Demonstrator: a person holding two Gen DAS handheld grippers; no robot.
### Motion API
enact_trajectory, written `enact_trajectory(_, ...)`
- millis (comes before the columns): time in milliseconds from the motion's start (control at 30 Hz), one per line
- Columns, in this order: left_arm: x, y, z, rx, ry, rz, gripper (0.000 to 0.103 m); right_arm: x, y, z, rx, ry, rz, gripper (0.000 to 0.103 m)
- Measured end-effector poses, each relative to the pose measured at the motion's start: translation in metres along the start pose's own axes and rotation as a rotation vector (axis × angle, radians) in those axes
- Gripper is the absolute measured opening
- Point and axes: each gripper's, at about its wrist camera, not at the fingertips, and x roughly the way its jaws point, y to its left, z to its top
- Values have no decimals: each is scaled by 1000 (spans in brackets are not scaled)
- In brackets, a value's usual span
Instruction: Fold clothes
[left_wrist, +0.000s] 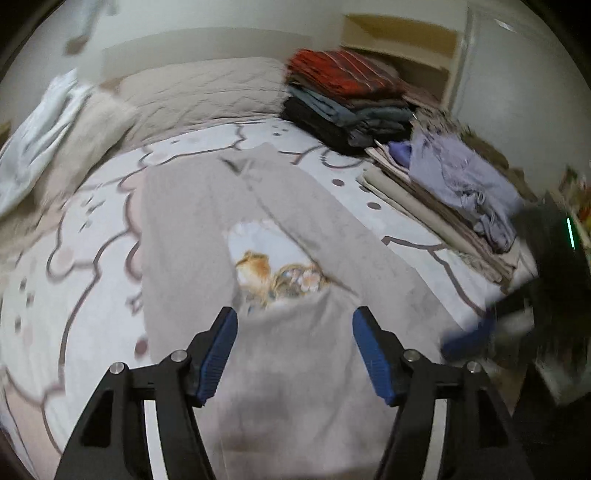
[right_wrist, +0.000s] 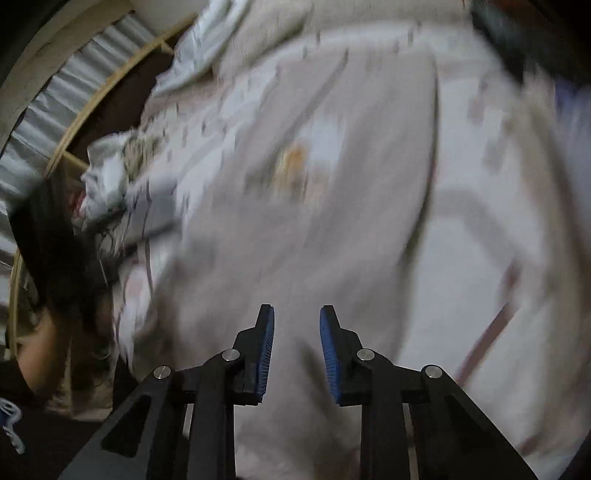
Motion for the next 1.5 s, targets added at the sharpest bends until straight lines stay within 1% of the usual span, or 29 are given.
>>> enact_trajectory(33, 9, 0, 4, 26, 18, 7, 65, 11, 1, -13, 18, 21, 6, 26)
enact_trajectory(100, 30, 7, 8, 77, 54, 64, 65, 17, 2, -29, 35, -8, 6, 26)
enact_trajectory(167, 48, 20, 5, 66, 109, 101, 65, 16, 1, -35, 74, -47, 14, 26)
enact_trajectory(200, 56, 27, 2, 46, 143, 100, 65, 17, 0, -37, 85, -58, 13, 26)
enact_trajectory(300, 67, 42, -11, -38, 226, 15, 65, 27, 5, -41, 87, -79, -29, 26)
enact_trajectory(367, 67, 42, -18, -62, 232, -44, 65, 29, 11, -45, 57, -98, -63, 26)
enact_trajectory(467, 62, 41, -24, -91, 220, -64, 64, 28, 11, -49, 59, -114, -60, 26)
enact_trajectory(500, 59, 42, -25, -102, 214, -64, 53, 28, 10, -50, 64, -115, -52, 26)
enact_trajectory(533, 56, 42, -26, -112, 208, -64, 45, 28, 7, -49, 74, -115, -39, 26)
enact_trajectory(567, 54, 43, -27, -124, 203, -67, 29, 28, 3, -48, 90, -116, -25, 26)
enact_trajectory(600, 51, 44, -26, -141, 198, -78, 18, 28, 0, -48, 106, -117, -10, 26)
enact_trajectory(700, 36, 45, -24, -187, 151, -125, 13, 28, -4, -46, 153, -122, 26, 26)
enact_trajectory(800, 12, 40, -20, -179, 96, -110, 11, 25, -2, -44, 192, -121, 36, 26)
enact_trajectory(867, 2, 43, -20, -205, 81, -100, 11, 10, 7, -43, 194, -164, 45, 26)
enact_trajectory(933, 1, 50, -21, -240, 98, -78, 11, -1, 17, -43, 171, -205, 46, 26)
enact_trajectory(967, 6, 51, -23, -236, 122, -46, 11, -3, 20, -43, 159, -206, 34, 26)
enact_trajectory(1000, 15, 53, -26, -229, 153, -11, 11, -4, 23, -43, 147, -201, 19, 26)
enact_trajectory(1033, 24, 55, -29, -235, 185, 7, 11, -1, 24, -45, 142, -184, -2, 26)
enact_trajectory(1100, 44, 61, -37, -273, 249, 36, 22, 10, 18, -50, 165, -128, -11, 26)
enact_trajectory(1133, 49, 62, -40, -291, 266, 47, 26, 18, 14, -56, 186, -88, -12, 26)
enact_trajectory(1167, 52, 63, -42, -306, 265, 51, 27, 19, 12, -63, 189, -83, -10, 26)
enact_trajectory(1233, 44, 65, -42, -336, 233, 48, 36, 15, 13, -77, 169, -79, -13, 26)
enact_trajectory(1267, 38, 66, -43, -352, 217, 50, 50, 13, 17, -82, 152, -64, -20, 26)
enact_trajectory(1300, 30, 68, -44, -364, 200, 52, 56, 12, 21, -87, 134, -48, -28, 26)
enact_trajectory(1333, 21, 68, -45, -368, 179, 57, 56, 7, 25, -91, 116, -43, -36, 26)
enact_trajectory(1400, -2, 71, -54, -376, 148, 63, 56, -8, 26, -96, 124, -58, -16, 26)
enact_trajectory(1433, -14, 72, -59, -381, 135, 62, 56, -18, 24, -98, 136, -94, -5, 26)
enact_trajectory(1467, -27, 74, -65, -391, 124, 54, 57, -26, 21, -99, 147, -127, -13, 26)
enact_trajectory(1500, -38, 75, -75, -413, 122, 31, 57, -33, 18, -100, 157, -156, -26, 26)
